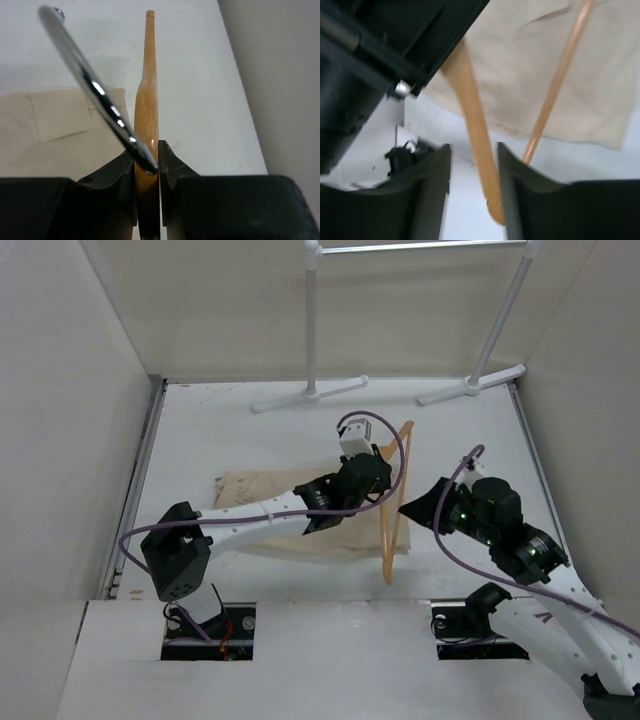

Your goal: Place the trousers on the hanger

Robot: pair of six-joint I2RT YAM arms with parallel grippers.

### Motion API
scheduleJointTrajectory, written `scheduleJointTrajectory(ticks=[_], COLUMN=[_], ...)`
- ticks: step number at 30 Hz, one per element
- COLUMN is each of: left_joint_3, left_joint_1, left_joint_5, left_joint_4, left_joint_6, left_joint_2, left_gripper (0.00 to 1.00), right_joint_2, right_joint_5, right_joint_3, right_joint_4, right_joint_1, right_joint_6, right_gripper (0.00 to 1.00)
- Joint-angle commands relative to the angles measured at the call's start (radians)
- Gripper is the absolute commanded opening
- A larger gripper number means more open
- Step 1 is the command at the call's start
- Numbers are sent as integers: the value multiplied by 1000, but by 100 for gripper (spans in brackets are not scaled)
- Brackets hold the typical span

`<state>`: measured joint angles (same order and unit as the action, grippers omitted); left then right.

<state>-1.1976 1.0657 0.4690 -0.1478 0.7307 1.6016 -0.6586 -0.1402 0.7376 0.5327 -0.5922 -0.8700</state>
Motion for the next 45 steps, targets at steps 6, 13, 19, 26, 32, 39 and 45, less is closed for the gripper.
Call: scheduleJointTrajectory(ticks=[6, 13, 19, 26, 32, 39, 45], left_joint_3=[76, 88, 127, 150, 174, 136, 118], left_joint_1=[81, 93, 75, 44, 27, 30, 24], left_joint_5=[171, 243, 278, 267, 229, 142, 117], left_joint_4=[-300, -378, -430, -424, -426, -449, -460], left_joint_6=[292, 355, 365, 363, 365, 380, 400], left_joint_2=[79, 225, 267, 264, 261, 317, 346], left_gripper=[0, 0, 0, 0, 1, 1, 1], right_joint_2=[-33, -101, -199, -493, -662, -649, -578], right_joint_5=[1, 16, 48, 111, 111, 180, 205], right_joint_3=[-21, -145, -188, -112, -86, -69, -24], right_joint_4=[32, -144, -263, -397, -477, -452, -363], right_joint_1=[194, 263, 294, 272, 282, 243, 243], right_joint_6=[23, 43, 83, 129, 137, 143, 206], right_gripper=[12, 22, 34, 43, 45, 43, 47])
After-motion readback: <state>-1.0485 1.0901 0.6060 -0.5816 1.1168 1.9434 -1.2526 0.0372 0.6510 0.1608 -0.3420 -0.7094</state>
